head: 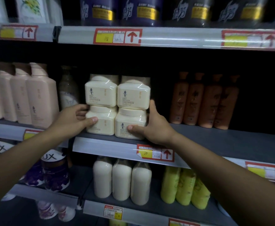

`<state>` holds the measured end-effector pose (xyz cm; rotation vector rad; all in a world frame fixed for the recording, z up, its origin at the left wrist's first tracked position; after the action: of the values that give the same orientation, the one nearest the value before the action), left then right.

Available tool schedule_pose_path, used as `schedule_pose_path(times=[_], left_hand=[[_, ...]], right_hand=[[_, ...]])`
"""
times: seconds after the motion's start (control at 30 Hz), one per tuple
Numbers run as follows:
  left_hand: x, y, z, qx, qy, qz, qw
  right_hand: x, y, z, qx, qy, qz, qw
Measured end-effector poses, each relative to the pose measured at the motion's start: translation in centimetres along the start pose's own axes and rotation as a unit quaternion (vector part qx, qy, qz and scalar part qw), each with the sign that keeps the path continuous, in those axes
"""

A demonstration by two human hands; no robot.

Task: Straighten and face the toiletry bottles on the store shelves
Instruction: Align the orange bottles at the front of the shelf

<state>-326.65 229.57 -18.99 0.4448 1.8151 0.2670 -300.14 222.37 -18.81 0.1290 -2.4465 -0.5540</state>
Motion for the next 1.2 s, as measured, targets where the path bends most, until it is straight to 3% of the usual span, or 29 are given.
schedule_pose_path(times=[0.17, 0.23, 0.37, 0.57, 0.7, 0.9, 1.2], left_hand=[[-1.6, -3.5, -1.5, -0.182, 0.118, 0.046, 0.975], [-3.4, -5.2, -1.0, -0.215, 0.131, 0.097, 0.963], [-7.2, -8.4, 2.3, -0.197, 0.107, 0.186, 0.957], [-12.6, -11.7, 10.8, -0.078, 0.076, 0.279, 0.954], [-14.0, -11.3, 16.2, -0.027, 0.039, 0.265, 0.963], [-13.6, -7.8, 23.0, 0.017, 0.029, 0.175, 0.984], [-11.4, 1.3, 27.9, 0.003, 0.074, 0.05, 0.996]], right_hand=[[-0.7, -2.1, -0.7, -0.007, -0.113, 0.025, 0.993], [-1.3, -3.0, -1.8, -0.025, -0.14, 0.035, 0.989], [-2.3, -5.6, -4.8, -0.063, -0.141, 0.036, 0.987], [-5.3, -10.1, -10.2, -0.113, -0.146, 0.058, 0.981], [-8.3, -12.6, -14.0, -0.146, -0.146, 0.085, 0.975], [-12.9, -14.1, -18.9, -0.198, -0.114, 0.119, 0.966], [-20.1, -9.3, -22.0, -0.209, -0.106, 0.202, 0.951]])
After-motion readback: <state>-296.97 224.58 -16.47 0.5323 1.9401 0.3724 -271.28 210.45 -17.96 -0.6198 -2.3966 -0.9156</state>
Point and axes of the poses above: each hand's wrist, its own y-axis towards the middle knuckle, its own z-axis out of the palm, x = y × z, the point moved 9 cm from there along y, towards the middle knuckle, and after that the axes turned 10 degrees about -y, right-handed, at the moved point
